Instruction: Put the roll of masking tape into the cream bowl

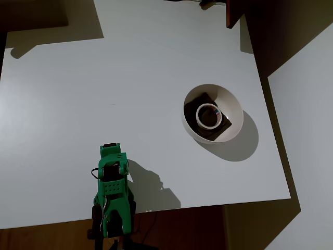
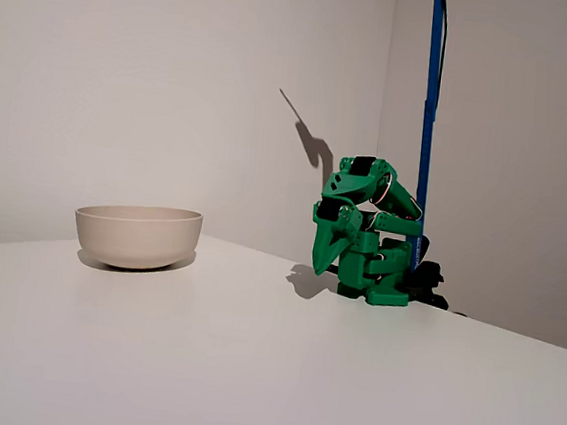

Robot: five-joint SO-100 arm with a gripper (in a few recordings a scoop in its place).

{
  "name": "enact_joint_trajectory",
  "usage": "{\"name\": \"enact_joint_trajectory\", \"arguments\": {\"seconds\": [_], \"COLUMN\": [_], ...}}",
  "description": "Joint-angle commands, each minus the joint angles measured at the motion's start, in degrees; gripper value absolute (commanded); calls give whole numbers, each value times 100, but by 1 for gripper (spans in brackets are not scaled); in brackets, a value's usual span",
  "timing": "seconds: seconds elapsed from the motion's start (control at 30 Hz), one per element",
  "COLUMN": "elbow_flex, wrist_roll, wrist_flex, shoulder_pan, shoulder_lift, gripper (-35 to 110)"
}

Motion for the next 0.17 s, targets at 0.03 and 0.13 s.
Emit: {"name": "enact_joint_trajectory", "arguments": {"seconds": [0.03,0.13], "elbow_flex": [-26,-26], "wrist_roll": [-44,-44], "wrist_flex": [53,53], "shoulder_pan": [-79,-79], "shoulder_lift": [26,26], "gripper": [-8,-8]}}
